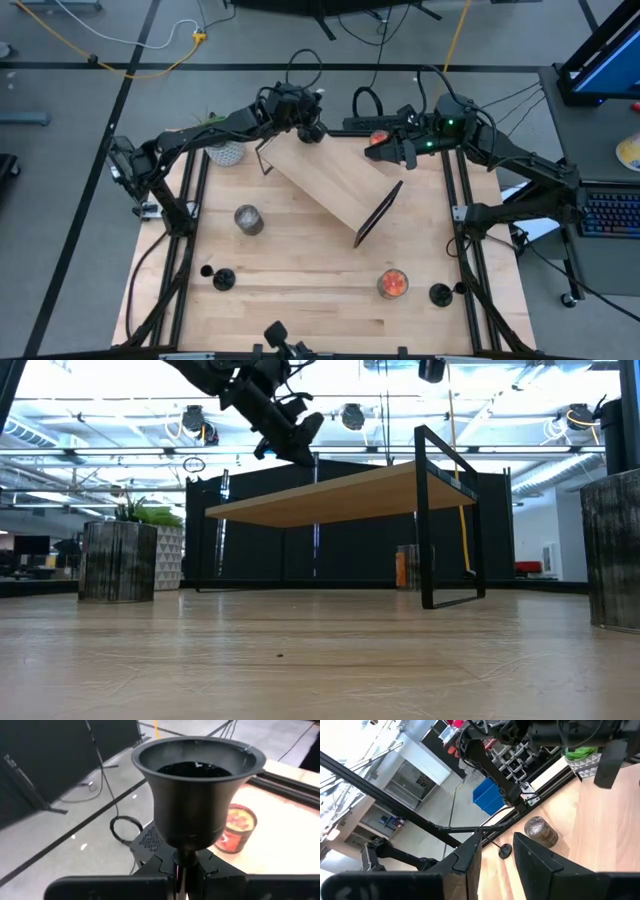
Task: Pick & Place candle stick holders
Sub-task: Put the top right candle holder on the shelf
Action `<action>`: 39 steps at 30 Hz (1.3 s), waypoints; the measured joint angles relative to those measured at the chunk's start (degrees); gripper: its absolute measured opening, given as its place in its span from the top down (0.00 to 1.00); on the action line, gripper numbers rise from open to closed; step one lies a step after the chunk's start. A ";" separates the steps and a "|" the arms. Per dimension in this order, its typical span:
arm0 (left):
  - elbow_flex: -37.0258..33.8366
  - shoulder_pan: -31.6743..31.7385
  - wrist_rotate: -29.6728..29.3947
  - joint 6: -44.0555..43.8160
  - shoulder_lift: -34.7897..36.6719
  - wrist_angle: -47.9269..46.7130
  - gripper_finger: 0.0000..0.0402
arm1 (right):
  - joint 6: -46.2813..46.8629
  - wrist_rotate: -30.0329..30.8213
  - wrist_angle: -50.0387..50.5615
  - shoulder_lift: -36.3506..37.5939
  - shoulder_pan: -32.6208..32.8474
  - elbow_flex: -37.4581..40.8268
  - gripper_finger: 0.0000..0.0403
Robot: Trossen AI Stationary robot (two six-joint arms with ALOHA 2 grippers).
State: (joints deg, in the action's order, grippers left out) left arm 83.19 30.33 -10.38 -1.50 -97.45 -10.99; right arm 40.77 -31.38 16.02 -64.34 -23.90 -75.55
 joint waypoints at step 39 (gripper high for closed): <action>-0.14 1.90 -0.37 -0.59 0.00 -7.35 0.96 | 0.56 0.07 0.12 -0.02 0.00 0.00 0.74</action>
State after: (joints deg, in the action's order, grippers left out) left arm 83.05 32.23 -10.76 -2.08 -97.45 -18.34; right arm 41.33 -31.31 16.14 -64.36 -23.90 -75.55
